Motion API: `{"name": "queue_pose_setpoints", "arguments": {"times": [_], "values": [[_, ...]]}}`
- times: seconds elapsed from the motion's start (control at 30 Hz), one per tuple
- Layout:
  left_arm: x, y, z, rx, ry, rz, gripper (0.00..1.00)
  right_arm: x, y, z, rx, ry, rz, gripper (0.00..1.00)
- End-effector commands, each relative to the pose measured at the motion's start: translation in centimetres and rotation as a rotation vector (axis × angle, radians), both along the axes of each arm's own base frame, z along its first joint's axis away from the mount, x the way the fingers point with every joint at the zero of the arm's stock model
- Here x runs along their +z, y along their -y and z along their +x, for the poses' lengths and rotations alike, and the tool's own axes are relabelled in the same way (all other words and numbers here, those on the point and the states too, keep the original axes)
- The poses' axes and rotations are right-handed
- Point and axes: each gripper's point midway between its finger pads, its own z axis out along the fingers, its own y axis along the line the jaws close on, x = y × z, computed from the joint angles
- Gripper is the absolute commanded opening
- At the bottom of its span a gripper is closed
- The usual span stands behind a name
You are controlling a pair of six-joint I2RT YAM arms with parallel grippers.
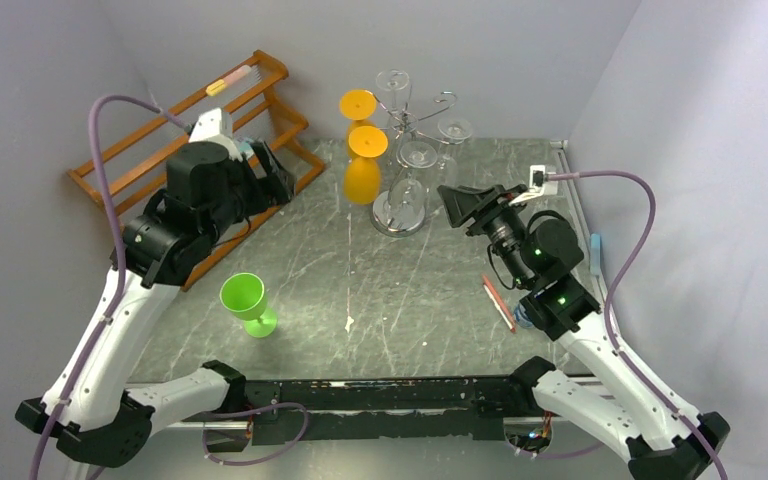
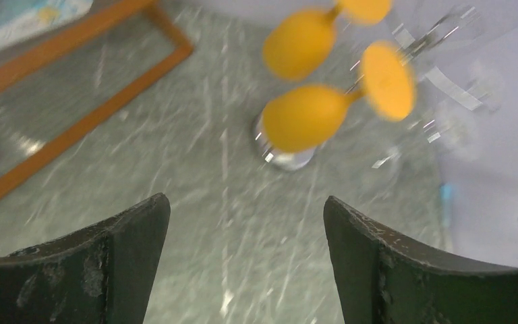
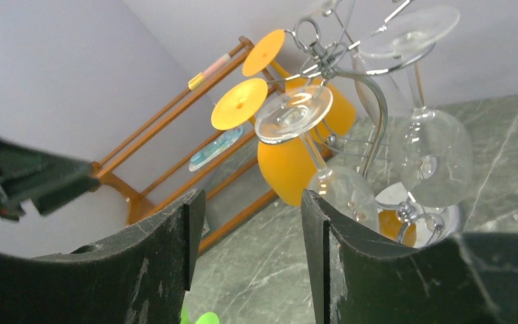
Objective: Place the wine glass upside down on the wine glass rack
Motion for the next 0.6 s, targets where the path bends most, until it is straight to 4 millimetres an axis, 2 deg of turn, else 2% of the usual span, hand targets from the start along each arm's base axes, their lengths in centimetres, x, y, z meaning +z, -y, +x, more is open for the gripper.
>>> {"name": "queue_pose_setpoints", "arguments": {"times": [0.0,0.13,0.23,0.37,0.57], "values": [[-9.7,-3.0,-4.9,0.009,-0.357,0.213,0.88,-2.4,-0.6,1.0,0.001,-0.082,-0.002,0.57],[-13.9,-4.8,-8.3,0.053,-0.534,0.254,0.85,-3.6,-1.1,1.5,0.006,-0.124,-0.007,0.57],[-16.6,-5.7,-9.7,0.100,-0.630,0.284,0.84,-3.9,-1.2,1.7,0.004,-0.130,-0.008,0.56],[-19.6,-6.2,-10.3,0.128,-0.697,0.314,0.81,-4.0,-1.2,1.8,0.001,-0.131,-0.016,0.56],[-23.9,-5.2,-10.0,0.109,-0.748,0.301,0.61,-3.7,-0.6,1.7,-0.022,-0.117,-0.029,0.56]]}}
